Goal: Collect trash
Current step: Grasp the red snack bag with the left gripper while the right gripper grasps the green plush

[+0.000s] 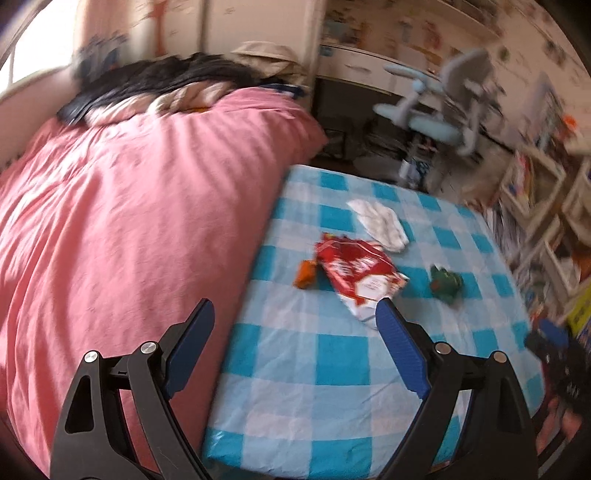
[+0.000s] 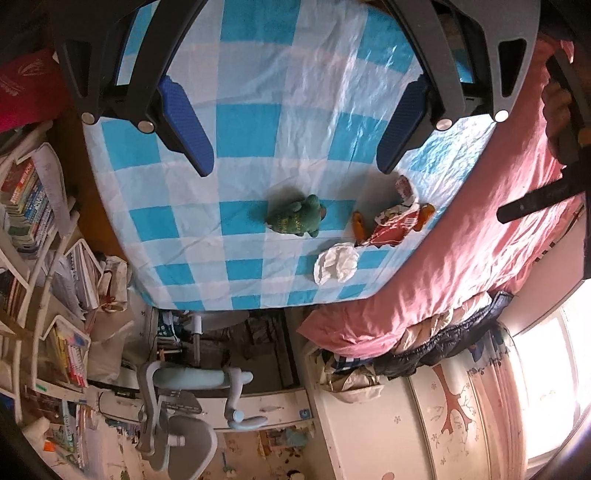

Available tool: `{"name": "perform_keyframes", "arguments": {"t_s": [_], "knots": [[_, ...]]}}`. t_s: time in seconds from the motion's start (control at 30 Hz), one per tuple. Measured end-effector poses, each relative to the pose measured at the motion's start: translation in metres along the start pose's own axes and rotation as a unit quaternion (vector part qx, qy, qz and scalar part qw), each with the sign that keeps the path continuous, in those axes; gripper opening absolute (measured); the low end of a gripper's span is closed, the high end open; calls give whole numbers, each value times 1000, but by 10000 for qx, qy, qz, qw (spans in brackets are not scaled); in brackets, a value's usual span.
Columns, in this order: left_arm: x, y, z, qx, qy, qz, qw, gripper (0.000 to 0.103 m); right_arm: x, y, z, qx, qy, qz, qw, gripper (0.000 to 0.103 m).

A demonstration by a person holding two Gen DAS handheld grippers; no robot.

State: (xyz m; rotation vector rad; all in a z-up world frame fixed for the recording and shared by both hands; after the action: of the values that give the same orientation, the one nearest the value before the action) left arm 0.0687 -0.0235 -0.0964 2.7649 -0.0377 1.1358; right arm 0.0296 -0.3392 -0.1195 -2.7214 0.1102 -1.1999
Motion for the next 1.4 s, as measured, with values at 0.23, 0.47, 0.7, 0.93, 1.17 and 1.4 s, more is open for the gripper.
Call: {"name": "perform_keyframes", "arguments": {"t_s": [0.23,0.47,0.7,0.93,1.17,1.4], "knots": [[0,66,31,-38,0,1199,9928,85,10,9,30,90,-132,229,9996,86],[4,97,76,441,-54,1962,9796,85,20,17,69,213,-304,556,9978,86],[0,108,108,789,-60,2501,9650,67,25,10,106,386,-491,691,9957,86],[8,102,118,377,-282,2144,9756,12,27,11,127,350,-618,613,9956,81],[47,63,83,-531,-12,676,9963,7,33,-4,121,346,-566,-15,9978,39],[56,48,70,-884,158,226,9957,7,35,-29,101,346,-396,-786,9955,28]]}}
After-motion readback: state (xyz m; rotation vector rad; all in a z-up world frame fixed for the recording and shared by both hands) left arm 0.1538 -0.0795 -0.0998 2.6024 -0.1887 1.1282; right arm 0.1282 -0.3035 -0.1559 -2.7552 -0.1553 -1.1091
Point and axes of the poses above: each gripper's, at about its wrist camera, not at the fingertips, and z roughly the way its jaws point, y to its right, x to its top, the point moved 3 cm from there along z, roughly the way its jaws point, and after that the axes turned 3 degrees about -z, right-handed, at the moved point
